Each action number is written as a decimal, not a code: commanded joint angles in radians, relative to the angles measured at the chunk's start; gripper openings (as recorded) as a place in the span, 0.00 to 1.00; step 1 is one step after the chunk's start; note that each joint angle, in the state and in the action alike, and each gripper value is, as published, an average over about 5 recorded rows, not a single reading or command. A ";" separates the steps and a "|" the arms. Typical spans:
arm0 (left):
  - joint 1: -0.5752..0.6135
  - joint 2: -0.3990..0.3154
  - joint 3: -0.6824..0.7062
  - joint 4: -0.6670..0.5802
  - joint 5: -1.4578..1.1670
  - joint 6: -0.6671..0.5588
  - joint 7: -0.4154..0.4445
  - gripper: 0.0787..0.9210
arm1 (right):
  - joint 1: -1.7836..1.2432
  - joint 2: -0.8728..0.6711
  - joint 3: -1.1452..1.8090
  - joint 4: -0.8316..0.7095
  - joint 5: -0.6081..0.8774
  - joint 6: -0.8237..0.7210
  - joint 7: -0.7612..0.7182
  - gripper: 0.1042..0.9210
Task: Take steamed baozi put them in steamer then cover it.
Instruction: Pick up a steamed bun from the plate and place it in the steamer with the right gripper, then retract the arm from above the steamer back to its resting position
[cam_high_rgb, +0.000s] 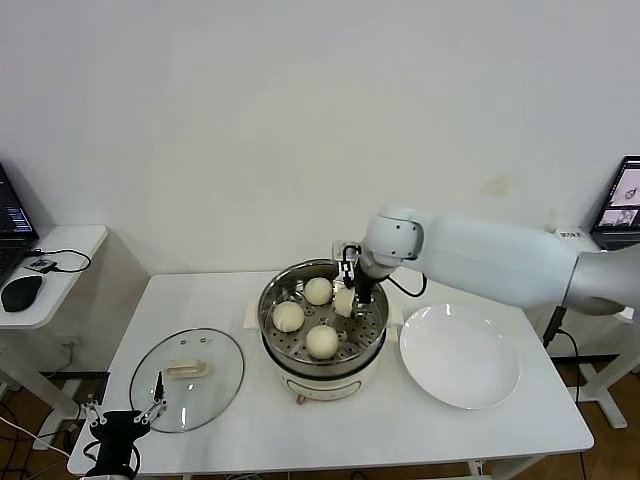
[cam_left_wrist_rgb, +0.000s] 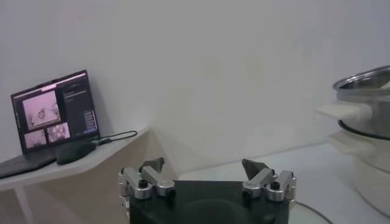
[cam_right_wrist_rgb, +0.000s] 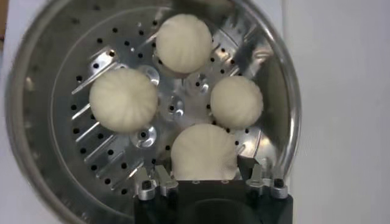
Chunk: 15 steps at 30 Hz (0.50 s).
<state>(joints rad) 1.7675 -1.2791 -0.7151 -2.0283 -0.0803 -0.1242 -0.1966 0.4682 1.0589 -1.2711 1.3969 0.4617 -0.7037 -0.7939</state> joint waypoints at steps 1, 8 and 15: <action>0.001 -0.001 0.000 0.001 0.001 0.000 0.000 0.88 | -0.056 0.023 0.002 -0.025 -0.027 -0.022 0.018 0.69; 0.004 0.001 -0.005 -0.002 0.000 0.000 0.001 0.88 | -0.022 -0.018 0.043 0.014 -0.016 -0.022 0.015 0.79; -0.002 0.005 -0.004 -0.001 -0.003 0.000 0.001 0.88 | 0.032 -0.158 0.113 0.170 0.061 -0.023 0.130 0.88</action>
<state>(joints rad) 1.7660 -1.2741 -0.7201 -2.0297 -0.0826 -0.1246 -0.1957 0.4706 1.0064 -1.2164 1.4459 0.4754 -0.7209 -0.7551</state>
